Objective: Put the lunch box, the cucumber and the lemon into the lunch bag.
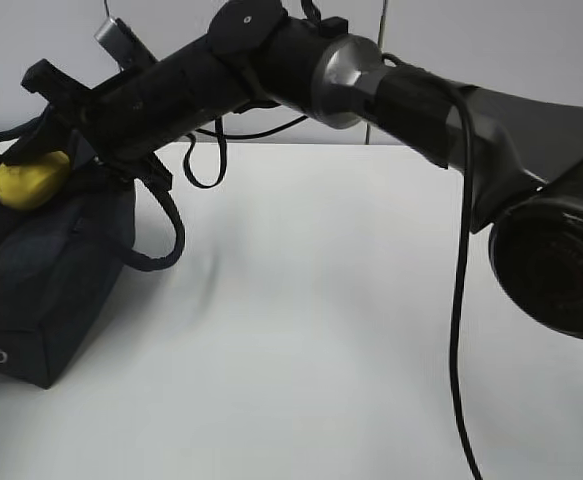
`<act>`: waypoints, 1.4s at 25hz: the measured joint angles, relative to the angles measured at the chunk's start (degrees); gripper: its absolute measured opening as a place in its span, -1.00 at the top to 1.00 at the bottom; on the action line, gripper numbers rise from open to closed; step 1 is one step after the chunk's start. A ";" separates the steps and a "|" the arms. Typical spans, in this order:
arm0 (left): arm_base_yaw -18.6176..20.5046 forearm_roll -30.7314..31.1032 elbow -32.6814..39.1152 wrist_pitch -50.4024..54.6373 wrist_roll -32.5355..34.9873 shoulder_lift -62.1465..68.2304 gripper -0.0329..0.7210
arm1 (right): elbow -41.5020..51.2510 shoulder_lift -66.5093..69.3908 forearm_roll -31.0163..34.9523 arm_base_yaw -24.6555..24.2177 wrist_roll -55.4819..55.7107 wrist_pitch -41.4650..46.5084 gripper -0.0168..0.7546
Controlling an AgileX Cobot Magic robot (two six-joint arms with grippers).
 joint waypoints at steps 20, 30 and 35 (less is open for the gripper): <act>0.00 -0.64 0.00 0.27 0.13 0.00 0.88 | 0.00 0.53 -16.17 0.09 0.56 1.44 -0.07; 0.00 -0.64 0.00 0.27 0.21 0.00 0.88 | 0.00 0.53 -16.35 0.09 2.21 0.00 -0.53; 0.00 -0.64 0.00 0.27 0.21 0.00 0.89 | 0.00 0.53 -16.25 0.09 2.21 0.23 -0.61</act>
